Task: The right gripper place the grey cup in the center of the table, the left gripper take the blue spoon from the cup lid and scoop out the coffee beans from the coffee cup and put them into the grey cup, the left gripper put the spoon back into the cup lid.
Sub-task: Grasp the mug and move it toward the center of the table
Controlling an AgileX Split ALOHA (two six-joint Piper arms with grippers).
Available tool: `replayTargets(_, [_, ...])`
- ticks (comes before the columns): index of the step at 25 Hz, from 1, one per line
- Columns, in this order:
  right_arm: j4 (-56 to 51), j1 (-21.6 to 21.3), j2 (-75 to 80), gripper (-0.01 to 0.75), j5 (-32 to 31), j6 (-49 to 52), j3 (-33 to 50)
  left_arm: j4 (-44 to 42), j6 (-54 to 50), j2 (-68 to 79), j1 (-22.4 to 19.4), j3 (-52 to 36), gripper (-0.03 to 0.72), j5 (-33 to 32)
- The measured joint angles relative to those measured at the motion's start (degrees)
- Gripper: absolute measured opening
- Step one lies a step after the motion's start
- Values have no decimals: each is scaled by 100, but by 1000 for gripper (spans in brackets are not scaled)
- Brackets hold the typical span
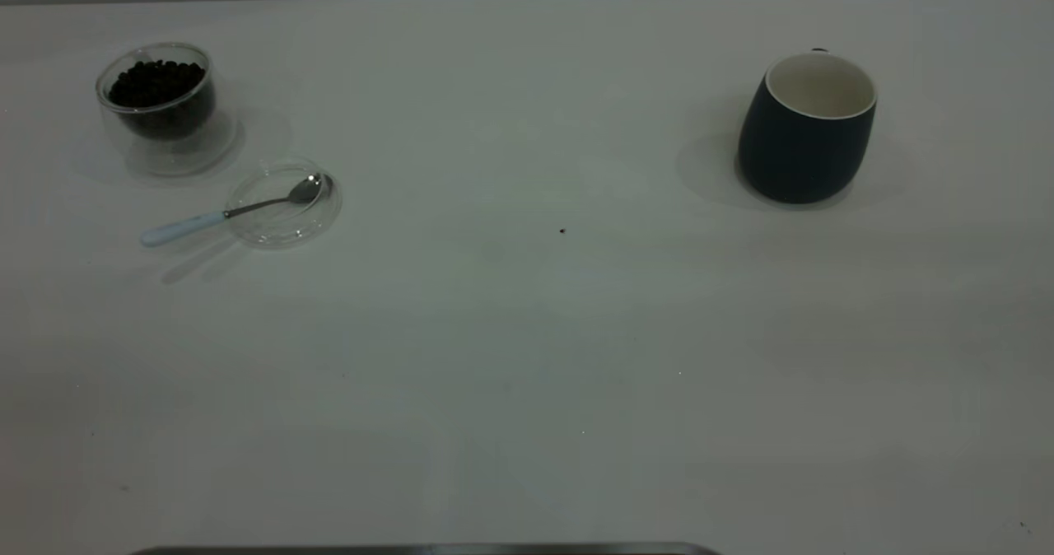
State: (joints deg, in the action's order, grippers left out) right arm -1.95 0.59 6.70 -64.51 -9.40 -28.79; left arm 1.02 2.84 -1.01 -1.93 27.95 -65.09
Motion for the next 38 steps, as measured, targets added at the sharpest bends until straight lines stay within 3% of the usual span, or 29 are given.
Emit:
replayTargets(7, [485, 0, 2314, 462, 776, -515, -396, 0, -9, 0, 0, 0, 592, 0])
replayTargets(14, [666, 0, 4216, 462, 2575, -1165, -396, 0, -9, 0, 0, 0, 592, 0])
replayTargets(18, [637, 0, 5234, 462, 3272, -1372, -424, 0, -9, 0, 0, 0, 592, 0])
replayTargets(24, [578, 0, 6729, 462, 3312, -1764, -1058, 0, -9, 0, 0, 0, 592, 0])
replayTargets(38, [553, 18, 9742, 462, 3404, -4058, -2582, 0, 6, 0, 0, 0, 592, 0])
